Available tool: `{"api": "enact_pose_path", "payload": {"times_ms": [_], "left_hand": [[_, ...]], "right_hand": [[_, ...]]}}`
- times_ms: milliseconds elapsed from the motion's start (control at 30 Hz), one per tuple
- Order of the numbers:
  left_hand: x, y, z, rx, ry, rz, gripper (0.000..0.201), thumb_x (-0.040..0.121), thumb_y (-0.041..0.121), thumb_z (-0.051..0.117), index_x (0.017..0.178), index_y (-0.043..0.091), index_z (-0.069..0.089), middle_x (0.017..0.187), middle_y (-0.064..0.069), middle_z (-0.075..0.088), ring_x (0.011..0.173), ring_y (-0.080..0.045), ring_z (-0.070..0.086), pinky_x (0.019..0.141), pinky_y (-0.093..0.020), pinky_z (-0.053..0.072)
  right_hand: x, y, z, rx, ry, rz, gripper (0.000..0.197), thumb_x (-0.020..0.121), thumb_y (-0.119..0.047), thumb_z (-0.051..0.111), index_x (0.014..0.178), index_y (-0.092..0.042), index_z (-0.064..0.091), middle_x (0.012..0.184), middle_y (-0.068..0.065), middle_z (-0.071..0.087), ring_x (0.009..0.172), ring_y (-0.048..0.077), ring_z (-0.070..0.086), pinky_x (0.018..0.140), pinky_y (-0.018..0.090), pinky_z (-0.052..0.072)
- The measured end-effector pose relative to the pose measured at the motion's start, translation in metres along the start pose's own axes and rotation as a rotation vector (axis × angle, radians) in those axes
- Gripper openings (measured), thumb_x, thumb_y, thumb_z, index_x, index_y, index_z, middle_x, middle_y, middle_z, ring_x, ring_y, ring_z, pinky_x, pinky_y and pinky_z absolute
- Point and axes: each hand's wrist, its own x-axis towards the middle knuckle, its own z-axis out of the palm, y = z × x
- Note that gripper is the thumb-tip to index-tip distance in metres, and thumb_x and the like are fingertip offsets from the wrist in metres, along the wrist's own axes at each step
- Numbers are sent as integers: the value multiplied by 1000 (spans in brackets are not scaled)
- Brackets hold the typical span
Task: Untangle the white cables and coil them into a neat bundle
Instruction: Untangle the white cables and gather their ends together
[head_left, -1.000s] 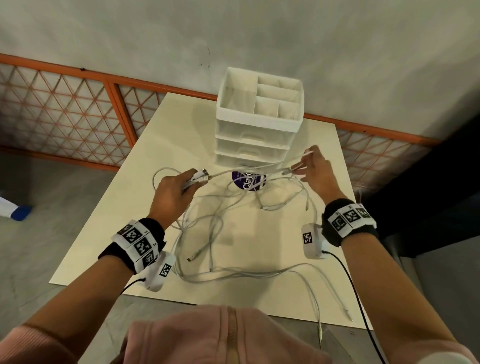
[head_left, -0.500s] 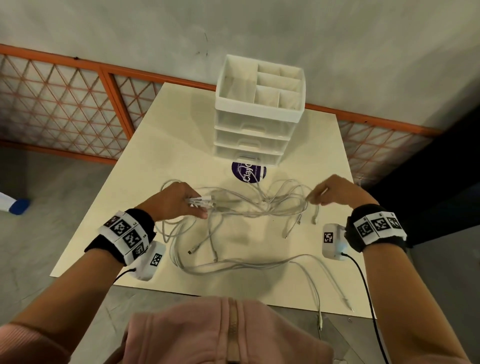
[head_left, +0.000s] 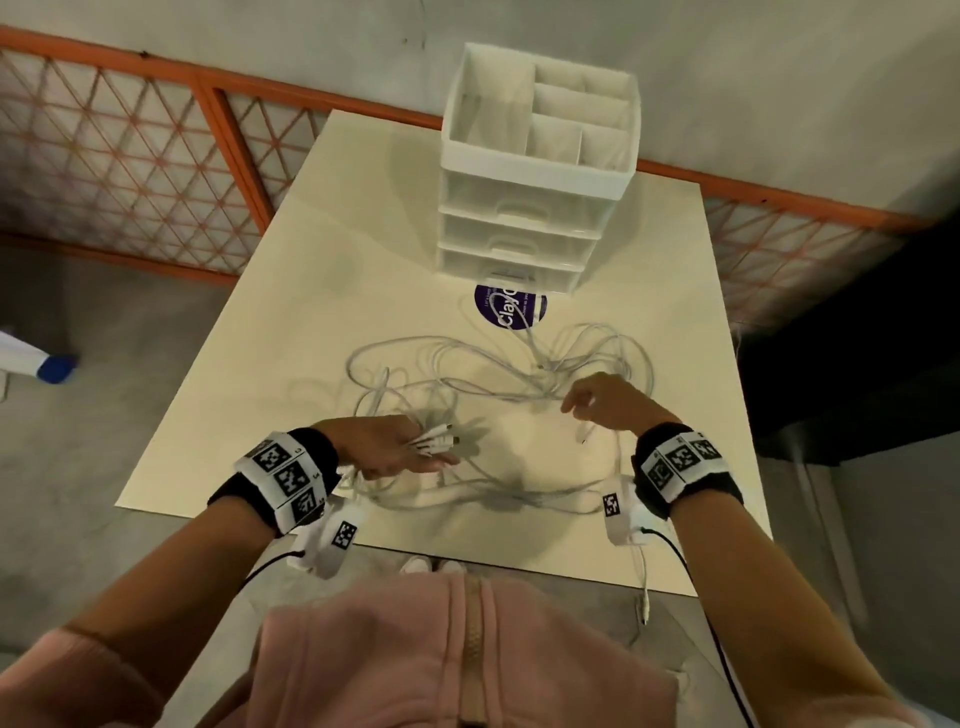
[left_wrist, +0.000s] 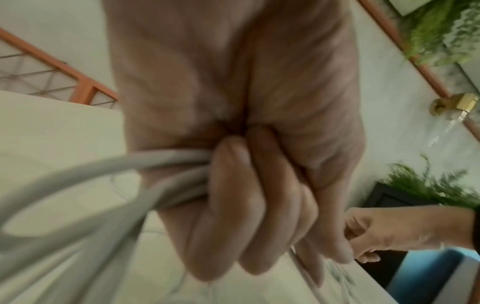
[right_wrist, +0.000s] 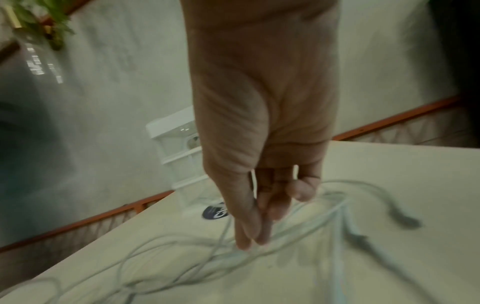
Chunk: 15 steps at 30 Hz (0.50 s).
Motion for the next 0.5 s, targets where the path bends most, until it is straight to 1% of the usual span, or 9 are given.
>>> {"api": "enact_pose_path", "payload": {"times_ms": [33,67,133,167,200,267,367,433,500], "left_hand": [[-4,-1,-1,-53,29,8,28,93,34,55,118,24,63,56,6,31,44,-7,26,40,-19,24],[-7,-2,-2,-95,59,10,27,94,33,54,115,20,64,55,6,31,43,-6,25,38,-17,24],[-13,-6,-4,-180,132,-16,26,94,33,53,94,8,60,48,9,29,38,-5,22,37,-17,23],[-15,-8,-4,-204,183,-36,29,95,33,52,85,6,56,44,10,28,36,-5,22,36,-17,22],[-18,-12,-4,-211,245,-63,32,95,32,51,81,4,56,43,9,28,34,-6,22,36,-16,23],[-21,-18,-3,-168,322,-118,34,97,30,49,88,1,63,45,4,31,31,-7,27,35,-14,27],[-27,-31,0,-150,324,-159,37,98,28,46,95,0,70,43,2,33,30,-8,31,36,-15,29],[-28,-38,1,-195,331,-156,36,98,27,47,96,0,71,37,6,33,31,-10,31,37,-17,29],[-28,-43,2,-239,357,-155,35,97,26,48,96,-1,71,36,7,33,31,-11,31,37,-17,29]], "right_hand": [[8,-12,4,39,40,-79,20,85,1,57,98,-4,72,85,-4,57,87,13,52,59,13,34],[16,-24,8,76,54,-140,17,85,0,59,95,-5,72,81,-5,58,83,13,53,59,10,36],[29,-50,20,94,12,-242,14,85,-3,61,93,-7,72,81,-2,60,73,11,54,60,7,38],[33,-63,26,82,-9,-298,13,85,-3,62,93,-7,72,83,1,60,69,9,52,60,8,38],[38,-77,34,62,-34,-357,12,85,-3,62,93,-6,72,84,3,59,68,9,51,61,11,39],[44,-99,51,6,-70,-450,14,85,-3,63,96,-7,71,87,2,57,73,13,51,69,20,40],[54,-117,74,-120,-138,-514,20,82,-11,68,103,-13,70,94,-1,50,84,13,51,77,27,42],[59,-118,83,-211,-162,-521,17,81,-17,71,98,-16,69,95,-2,49,95,18,55,83,33,46],[62,-116,85,-271,-157,-526,12,82,-19,70,92,-15,69,97,3,54,101,21,55,88,38,45]]}}
